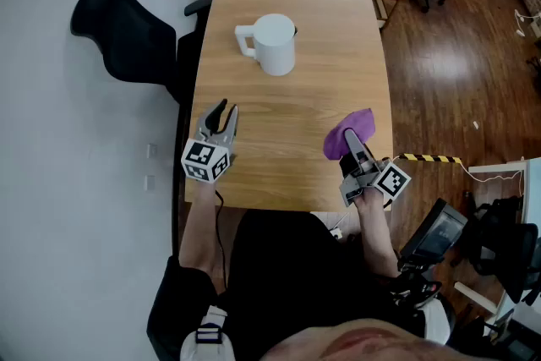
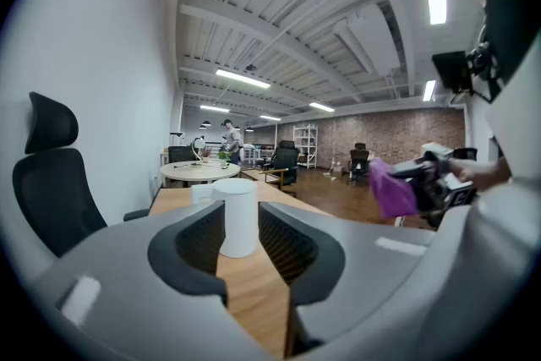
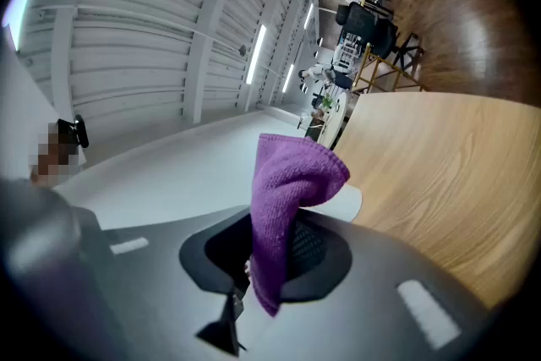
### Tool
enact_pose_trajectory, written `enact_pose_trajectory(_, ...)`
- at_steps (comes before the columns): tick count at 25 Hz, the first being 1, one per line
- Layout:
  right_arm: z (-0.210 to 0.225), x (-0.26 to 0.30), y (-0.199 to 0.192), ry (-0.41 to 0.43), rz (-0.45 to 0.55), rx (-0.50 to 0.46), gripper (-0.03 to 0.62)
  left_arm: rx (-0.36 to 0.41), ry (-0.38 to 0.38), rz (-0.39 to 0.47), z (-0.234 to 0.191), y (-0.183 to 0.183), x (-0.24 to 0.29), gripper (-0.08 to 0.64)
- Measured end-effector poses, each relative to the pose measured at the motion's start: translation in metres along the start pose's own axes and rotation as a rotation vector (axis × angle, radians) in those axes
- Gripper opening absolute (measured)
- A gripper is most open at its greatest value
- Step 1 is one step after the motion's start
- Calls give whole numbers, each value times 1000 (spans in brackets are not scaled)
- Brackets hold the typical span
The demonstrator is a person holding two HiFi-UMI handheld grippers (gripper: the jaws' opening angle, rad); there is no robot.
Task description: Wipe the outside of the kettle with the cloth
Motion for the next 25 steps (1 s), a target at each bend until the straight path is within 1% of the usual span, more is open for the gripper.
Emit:
enact_pose_trajectory(2, 8, 10, 5, -18, 22, -6, 63, 82, 0, -37, -62, 2, 51, 9)
enact_pose_trajectory(3, 12, 13, 6, -34, 33, -8, 63, 111, -8, -56, -91, 5, 76, 9)
enact_pose_trajectory(4, 15, 15, 5, -59, 43, -9, 63, 119, -27, -80, -120, 6, 100, 24)
enact_pose_trajectory(5, 16, 15, 3, -89, 53, -11, 63, 102, -52, -120, -149, -1, 122, 40)
enact_pose_trajectory(7, 11, 15, -6, -145, 71, -27, 63, 64, -103, -213, -204, -24, 161, 40)
enact_pose_trajectory(9, 9, 8, -19, -185, 83, -44, 63, 84, -172, -289, -237, -43, 194, 40)
enact_pose_trajectory(11, 9, -3, -38, -224, 79, -61, 63, 123, -266, -346, -250, -58, 213, 40)
enact_pose_trajectory(13, -3, 9, -65, -268, 69, -91, 63, 166, -371, -367, -273, -61, 217, 40)
enact_pose_trajectory(14, -9, 24, -78, -287, 63, -112, 63, 190, -416, -362, -290, -62, 218, 19)
enact_pose_trajectory(15, -11, 38, -87, -304, 57, -134, 63, 209, -455, -350, -304, -64, 223, 15)
enact_pose_trajectory(16, -6, 45, -91, -317, 54, -151, 63, 215, -492, -336, -311, -69, 231, 12)
enact_pose_trajectory(17, 3, 44, -90, -324, 51, -160, 63, 210, -531, -326, -309, -76, 240, 5)
enact_pose_trajectory(20, 40, 33, -90, -334, 34, -171, 63, 159, -655, -322, -282, -110, 258, 0)
enact_pose_trajectory(22, 59, 60, -107, -338, 9, -187, 63, 123, -738, -323, -286, -135, 256, 0)
enact_pose_trajectory(23, 63, 78, -113, -330, -5, -192, 63, 128, -776, -327, -285, -142, 250, 0)
enact_pose_trajectory(24, 61, 88, -114, -315, -18, -195, 63, 147, -811, -336, -271, -142, 242, 0)
enact_pose_trajectory(25, 54, 88, -107, -296, -34, -197, 63, 169, -843, -349, -242, -139, 232, 0)
Point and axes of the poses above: the fingertips, and each gripper's own axes: x forward along the fingers, z to its right, y out of its top, the point moved 10 cm from there along -x, backward along the fingers, and after that the axes turned 4 degrees about z, right-handed, at the moved point
